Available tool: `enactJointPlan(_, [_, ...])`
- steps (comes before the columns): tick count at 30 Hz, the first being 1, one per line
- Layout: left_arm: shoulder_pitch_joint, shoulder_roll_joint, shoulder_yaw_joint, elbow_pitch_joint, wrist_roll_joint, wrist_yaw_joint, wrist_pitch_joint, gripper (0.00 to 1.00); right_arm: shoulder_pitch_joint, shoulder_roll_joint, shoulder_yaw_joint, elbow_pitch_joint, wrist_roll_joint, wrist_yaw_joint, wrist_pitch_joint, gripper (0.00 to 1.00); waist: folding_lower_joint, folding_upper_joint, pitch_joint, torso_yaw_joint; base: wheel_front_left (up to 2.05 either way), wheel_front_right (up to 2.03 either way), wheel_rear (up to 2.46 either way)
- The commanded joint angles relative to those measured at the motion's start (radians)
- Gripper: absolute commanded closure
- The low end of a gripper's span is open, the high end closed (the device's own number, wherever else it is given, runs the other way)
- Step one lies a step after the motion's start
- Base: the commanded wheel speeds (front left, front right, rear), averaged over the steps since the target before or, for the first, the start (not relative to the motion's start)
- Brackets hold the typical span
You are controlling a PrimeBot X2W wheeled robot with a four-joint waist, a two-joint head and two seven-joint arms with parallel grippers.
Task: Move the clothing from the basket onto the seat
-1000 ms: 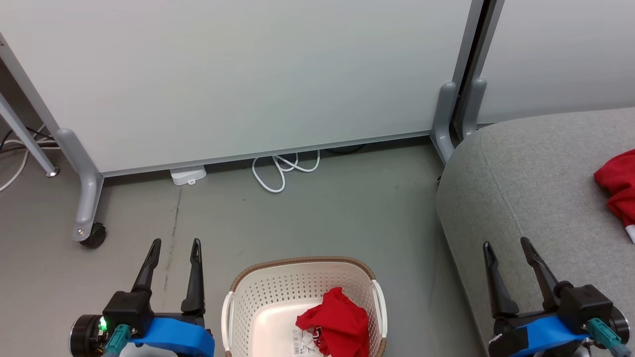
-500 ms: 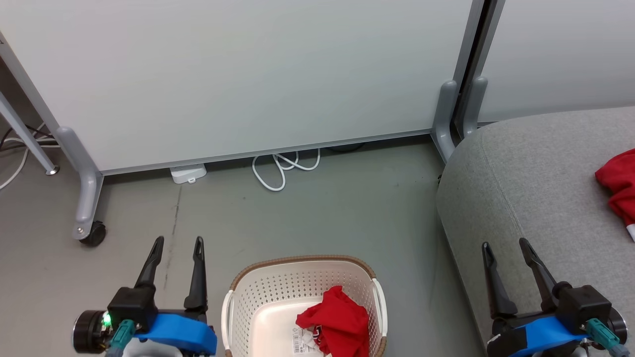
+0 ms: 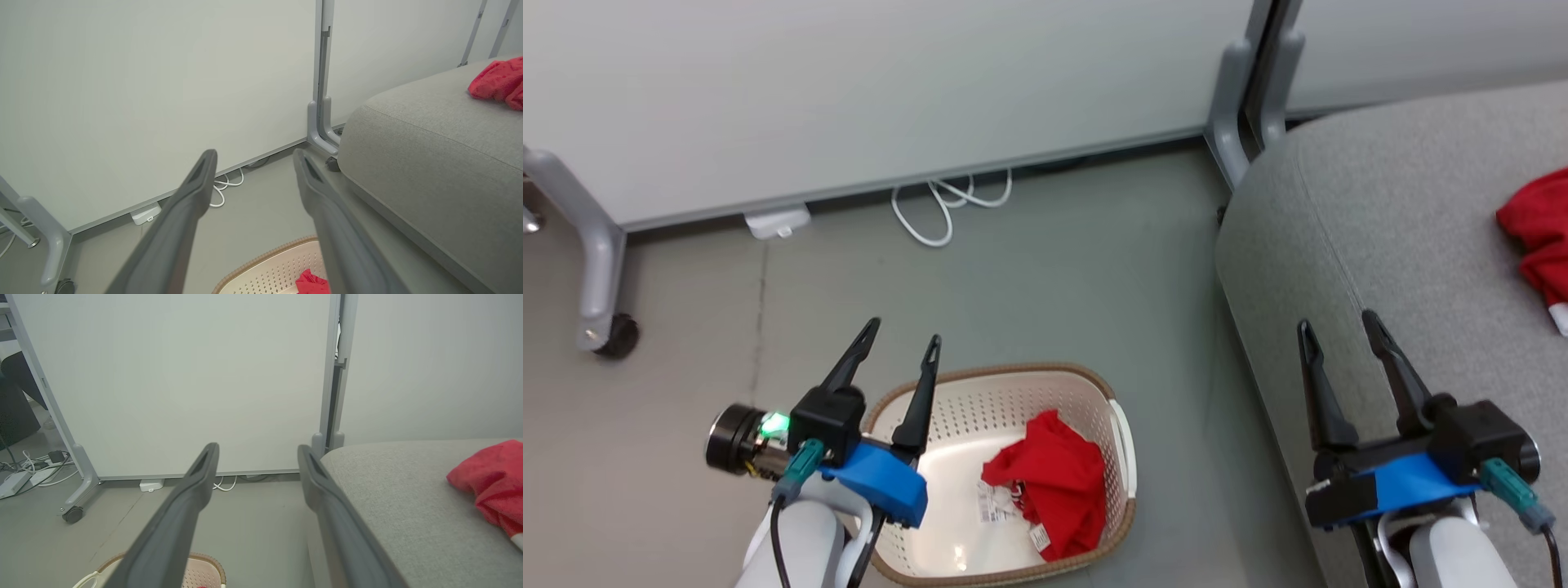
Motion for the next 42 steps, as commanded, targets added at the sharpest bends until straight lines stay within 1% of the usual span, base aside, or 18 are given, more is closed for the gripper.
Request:
enactJointPlan(1, [-0.04, 0.013, -0.021, 0.017, -0.002, -0.001, -0.002, 0.0, -0.024, 0.001, 0.004, -0.005, 0.0, 0.0, -0.001, 0.0, -0.0002, 0.0, 0.064, -0.038, 0.0, 0.0, 0.0])
enactJointPlan(6, [-0.148, 0.059, -0.134, 0.112, -0.014, -0.001, -0.003, 0.0, -0.091, 0.002, 0.019, -0.018, 0.0, 0.0, -0.001, 0.0, -0.0002, 0.0, 0.163, -0.084, 0.0, 0.0, 0.0])
enactJointPlan(13, [-0.28, 0.119, -0.315, 0.268, -0.04, -0.001, -0.002, 0.0, -0.163, 0.002, 0.034, -0.036, 0.002, 0.0, -0.001, 0.0, -0.0002, 0.0, 0.281, -0.14, 0.0, 0.0, 0.0])
enactJointPlan(19, [-0.38, 0.152, -0.461, 0.381, -0.07, -0.001, -0.002, 0.0, -0.206, 0.003, 0.032, -0.056, 0.004, 0.0, -0.001, 0.0, -0.0002, 0.0, 0.388, -0.169, 0.0, 0.0, 0.0])
enactJointPlan(29, [-0.55, 0.181, -0.707, 0.559, -0.101, -0.001, -0.002, 0.0, -0.276, 0.003, 0.042, -0.099, 0.015, 0.0, -0.001, 0.0, -0.0002, 0.0, 0.574, -0.2, 0.0, 0.0, 0.0])
enactJointPlan(36, [-0.65, 0.195, -0.877, 0.661, -0.133, -0.001, -0.002, 0.0, -0.319, 0.003, 0.054, -0.131, 0.023, 0.0, 0.0, 0.0, -0.0002, 0.0, 0.677, -0.223, 0.0, 0.0, 0.0])
enactJointPlan(40, [-0.703, 0.194, -0.941, 0.704, -0.159, -0.001, -0.002, 0.0, -0.332, 0.003, 0.048, -0.153, 0.026, 0.0, -0.001, 0.0, -0.0002, 0.0, 0.733, -0.229, 0.0, 0.0, 0.0])
enactJointPlan(42, [-0.727, 0.193, -0.958, 0.727, -0.169, -0.001, -0.002, 0.0, -0.335, 0.003, 0.045, -0.165, 0.028, 0.0, 0.0, 0.0, -0.0002, 0.0, 0.759, -0.231, 0.0, 0.0, 0.0])
